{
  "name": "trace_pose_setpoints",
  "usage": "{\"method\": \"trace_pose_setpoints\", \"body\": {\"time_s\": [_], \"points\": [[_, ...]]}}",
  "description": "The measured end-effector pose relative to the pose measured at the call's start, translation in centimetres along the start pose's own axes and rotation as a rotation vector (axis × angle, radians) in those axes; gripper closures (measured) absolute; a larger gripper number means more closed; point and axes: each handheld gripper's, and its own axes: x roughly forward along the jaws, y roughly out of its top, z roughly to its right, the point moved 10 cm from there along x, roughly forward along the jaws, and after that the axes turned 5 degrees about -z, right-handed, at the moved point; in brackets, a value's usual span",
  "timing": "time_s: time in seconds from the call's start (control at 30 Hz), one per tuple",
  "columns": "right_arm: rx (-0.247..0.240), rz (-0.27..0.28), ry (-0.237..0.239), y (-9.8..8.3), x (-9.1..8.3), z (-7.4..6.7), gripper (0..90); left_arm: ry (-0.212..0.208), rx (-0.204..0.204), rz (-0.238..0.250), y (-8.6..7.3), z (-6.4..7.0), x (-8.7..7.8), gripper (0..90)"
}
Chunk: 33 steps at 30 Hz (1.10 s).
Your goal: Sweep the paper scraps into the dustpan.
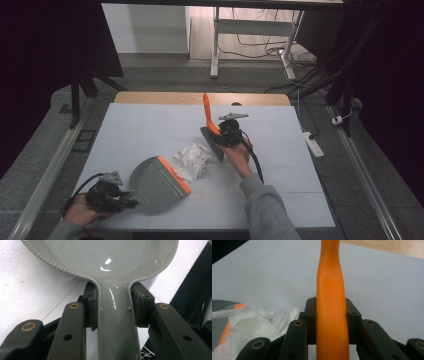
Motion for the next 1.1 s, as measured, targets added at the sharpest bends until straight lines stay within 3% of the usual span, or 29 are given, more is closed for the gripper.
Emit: {"method": "trace_pose_setpoints", "body": {"time_s": [0.37, 0.77, 1.1], "points": [[-0.011, -0.032, -0.014, 0.1, 0.9, -0.2, 70.5, -0.002, 0.0, 0.001, 0.1, 0.0, 0.1, 61.9], [-0.054, -0.069, 0.035, 0.0, 2.1, -3.3, 70.5, -0.005, -0.001, 0.001, 0.2, 0.0, 0.2, 61.9], [-0.102, -0.096, 0.094, -0.8, 2.2, -6.8, 70.5, -0.007, -0.002, 0.002, 0.3, 0.1, 0.3, 61.9]]}}
